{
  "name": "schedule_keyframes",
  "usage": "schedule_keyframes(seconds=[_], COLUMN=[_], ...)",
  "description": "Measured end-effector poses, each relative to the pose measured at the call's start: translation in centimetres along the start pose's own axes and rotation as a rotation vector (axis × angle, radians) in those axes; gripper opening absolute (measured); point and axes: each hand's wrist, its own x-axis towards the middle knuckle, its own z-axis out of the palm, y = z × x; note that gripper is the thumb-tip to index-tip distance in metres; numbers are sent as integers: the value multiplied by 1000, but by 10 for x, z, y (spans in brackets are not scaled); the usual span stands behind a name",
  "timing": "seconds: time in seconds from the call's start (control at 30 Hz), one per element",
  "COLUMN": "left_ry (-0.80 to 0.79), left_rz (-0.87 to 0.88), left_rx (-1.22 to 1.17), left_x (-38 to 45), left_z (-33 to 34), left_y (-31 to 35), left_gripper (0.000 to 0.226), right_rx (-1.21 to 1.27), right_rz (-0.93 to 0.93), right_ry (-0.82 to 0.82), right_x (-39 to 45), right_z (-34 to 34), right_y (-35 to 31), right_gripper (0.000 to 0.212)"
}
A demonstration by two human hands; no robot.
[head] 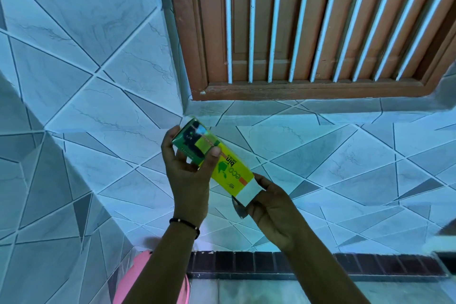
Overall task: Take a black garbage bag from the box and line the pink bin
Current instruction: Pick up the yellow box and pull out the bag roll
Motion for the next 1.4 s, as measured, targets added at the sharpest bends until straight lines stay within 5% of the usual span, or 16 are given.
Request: schedule_keyframes(seconds=[0.3, 0.63, 0.83, 1.0, 1.07, 1.17, 1.3, 1.4], left_ry=[-175, 88, 9, -239, -330, -366, -338, -368], left_rz=[44, -217, -345, -297, -280, -170, -71, -88], left_rx=[101, -47, -250, 112, 190, 403, 511, 630], left_x=[-2, 5, 19, 43, 56, 77, 111, 148], left_z=[3, -6, -15, -28, -38, -45, -27, -6], left_y=[17, -9, -20, -16, -10, -6, -18, -43], left_gripper=[71, 76, 28, 55, 69, 62, 48, 48], right_rx=[96, 80, 81, 107, 130, 207, 222, 224], right_rz=[75, 30, -31, -97, -123, -167, -193, -169], right_ry=[-184, 33, 124, 202, 256, 329, 306, 245], right_x=[-2, 6, 6, 3, 3, 3, 5, 9], right_z=[-5, -30, -49, -61, -67, -78, -85, -85], right_y=[17, 6, -9, -33, -43, -59, -72, -72], right_gripper=[58, 66, 64, 53, 29, 16, 58, 68])
